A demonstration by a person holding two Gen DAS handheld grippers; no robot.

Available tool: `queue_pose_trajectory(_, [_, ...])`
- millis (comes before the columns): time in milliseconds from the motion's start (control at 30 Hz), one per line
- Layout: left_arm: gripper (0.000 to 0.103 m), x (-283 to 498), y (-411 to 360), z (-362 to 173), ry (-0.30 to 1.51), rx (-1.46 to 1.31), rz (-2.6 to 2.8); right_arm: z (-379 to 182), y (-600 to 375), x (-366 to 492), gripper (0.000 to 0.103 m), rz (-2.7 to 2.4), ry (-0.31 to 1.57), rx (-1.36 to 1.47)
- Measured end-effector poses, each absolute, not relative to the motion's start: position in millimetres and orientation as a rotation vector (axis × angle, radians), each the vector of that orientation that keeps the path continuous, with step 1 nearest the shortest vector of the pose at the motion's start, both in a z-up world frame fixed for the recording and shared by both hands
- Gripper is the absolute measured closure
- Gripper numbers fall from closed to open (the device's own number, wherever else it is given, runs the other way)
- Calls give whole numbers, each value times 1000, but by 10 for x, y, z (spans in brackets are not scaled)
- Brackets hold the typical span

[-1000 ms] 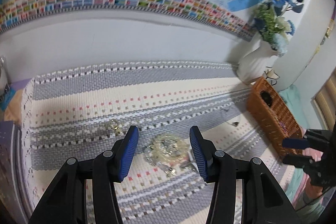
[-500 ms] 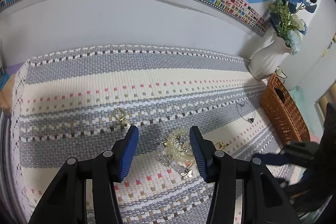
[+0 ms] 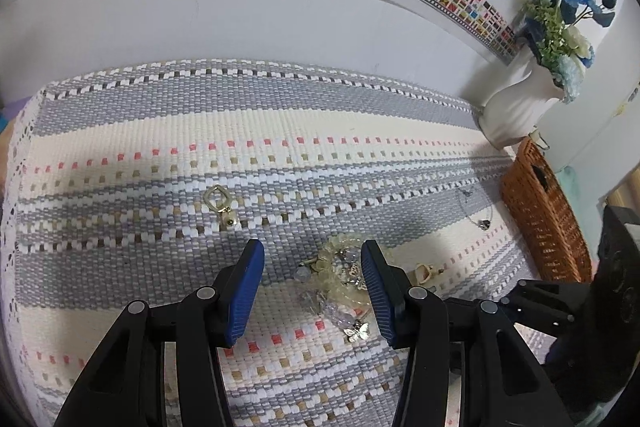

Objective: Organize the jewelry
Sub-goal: 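Close the left tool on the clear bead bracelet while the right tool grasps the silver hair clip, then carry the bead bracelet in the left tool to the basket while the right tool carries the clip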

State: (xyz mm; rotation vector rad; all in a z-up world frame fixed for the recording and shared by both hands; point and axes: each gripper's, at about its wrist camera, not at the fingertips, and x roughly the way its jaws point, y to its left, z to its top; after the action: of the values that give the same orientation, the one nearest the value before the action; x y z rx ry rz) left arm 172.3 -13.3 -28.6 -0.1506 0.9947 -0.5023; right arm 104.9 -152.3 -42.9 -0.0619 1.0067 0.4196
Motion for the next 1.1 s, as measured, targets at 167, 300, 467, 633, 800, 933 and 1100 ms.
queue_pose_trajectory(167, [74,1739,-192,-337,1017,-133,-516,-457,-1411,1088,68,400,992,-89])
queue_pose_trajectory(300, [74,1728,-247,-341,1013,-108,-519,-474,-1390,1084,66,394,979,-92])
queue_pose_trajectory(467, [74,1706,-304,-333,994,-62,-498,-507,-1351,1079,66,379,963,-110])
queue_pose_trajectory(633, [85,1662,-417,-333,965,26,-457,-526,-1305,1058,66,357,942,-141])
queue_pose_trajectory(800, [95,1616,-470,-295,934,51,-452,-539,-1266,1045,69,336,918,-179])
queue_pose_trajectory(933, [95,1614,-377,-254,922,17,-456,-535,-1296,1035,81,321,907,-188])
queue_pose_trajectory(1100, [95,1626,-270,-222,923,-29,-472,-523,-1364,1004,81,338,903,-165])
